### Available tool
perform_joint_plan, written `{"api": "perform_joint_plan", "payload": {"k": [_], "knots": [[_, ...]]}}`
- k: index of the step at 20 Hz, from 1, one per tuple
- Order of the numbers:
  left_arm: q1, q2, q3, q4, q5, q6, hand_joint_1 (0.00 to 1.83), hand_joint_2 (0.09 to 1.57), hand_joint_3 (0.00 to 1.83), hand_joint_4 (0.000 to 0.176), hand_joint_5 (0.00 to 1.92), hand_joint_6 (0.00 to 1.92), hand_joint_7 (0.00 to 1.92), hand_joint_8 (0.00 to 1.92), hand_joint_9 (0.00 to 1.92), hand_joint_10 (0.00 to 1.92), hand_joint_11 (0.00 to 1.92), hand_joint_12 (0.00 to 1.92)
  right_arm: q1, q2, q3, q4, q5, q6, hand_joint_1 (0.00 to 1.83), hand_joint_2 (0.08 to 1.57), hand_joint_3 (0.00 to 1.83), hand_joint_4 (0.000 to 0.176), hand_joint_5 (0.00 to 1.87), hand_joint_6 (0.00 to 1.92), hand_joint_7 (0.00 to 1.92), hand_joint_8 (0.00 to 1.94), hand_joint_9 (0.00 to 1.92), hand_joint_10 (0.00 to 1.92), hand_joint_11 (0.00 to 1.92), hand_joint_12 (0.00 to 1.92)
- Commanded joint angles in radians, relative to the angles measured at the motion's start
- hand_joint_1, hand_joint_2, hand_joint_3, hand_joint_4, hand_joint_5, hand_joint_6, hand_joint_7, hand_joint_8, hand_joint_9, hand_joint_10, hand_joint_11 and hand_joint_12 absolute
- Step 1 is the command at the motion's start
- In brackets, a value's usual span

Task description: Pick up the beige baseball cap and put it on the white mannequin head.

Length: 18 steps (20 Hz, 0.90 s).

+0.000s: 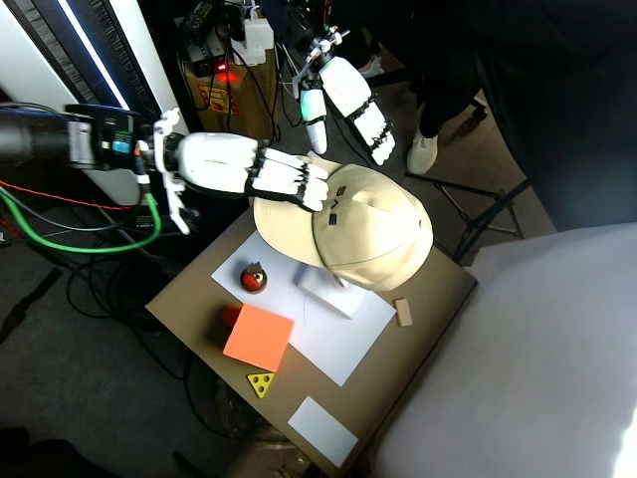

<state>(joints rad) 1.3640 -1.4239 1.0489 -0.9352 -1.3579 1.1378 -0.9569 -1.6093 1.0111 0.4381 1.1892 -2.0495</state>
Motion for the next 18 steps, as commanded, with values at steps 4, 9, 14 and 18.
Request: {"api": "perform_joint_plan", "payload": {"k": [4, 9, 14, 18], "knots": [[0.003, -0.004, 0.001, 0.035, -0.104, -0.010, 0.00, 1.20, 0.00, 0.000, 0.01, 0.00, 0.00, 0.00, 0.00, 0.00, 0.00, 0.05, -0.025, 0.010, -0.035, -0.013, 0.024, -0.019, 0.50, 0.98, 0.00, 0.071, 0.04, 0.00, 0.00, 0.00, 0.00, 0.00, 0.00, 0.03], [0.004, -0.004, -0.001, 0.034, -0.105, -0.013, 0.00, 1.21, 0.00, 0.000, 0.00, 0.00, 0.00, 0.00, 0.00, 0.00, 0.00, 0.00, -0.005, 0.048, -0.083, 0.008, -0.037, 0.057, 0.49, 0.96, 0.00, 0.073, 0.03, 0.00, 0.00, 0.00, 0.00, 0.00, 0.00, 0.00], [0.010, -0.001, 0.000, 0.027, -0.117, -0.013, 0.00, 1.21, 0.00, 0.000, 0.01, 0.00, 0.00, 0.00, 0.00, 0.00, 0.00, 0.00, 0.056, 0.176, -0.185, 0.122, -0.112, 0.115, 0.48, 0.96, 0.00, 0.073, 0.03, 0.00, 0.00, 0.00, 0.00, 0.00, 0.00, 0.00], [0.007, 0.019, -0.010, -0.008, -0.176, -0.033, 0.00, 1.21, 0.00, 0.000, 0.02, 0.01, 0.00, 0.00, 0.00, 0.00, 0.02, 0.01, 0.103, 0.311, -0.258, 0.229, -0.191, 0.129, 0.48, 0.96, 0.00, 0.072, 0.04, 0.01, 0.01, 0.00, 0.00, 0.00, 0.02, 0.01]]}}
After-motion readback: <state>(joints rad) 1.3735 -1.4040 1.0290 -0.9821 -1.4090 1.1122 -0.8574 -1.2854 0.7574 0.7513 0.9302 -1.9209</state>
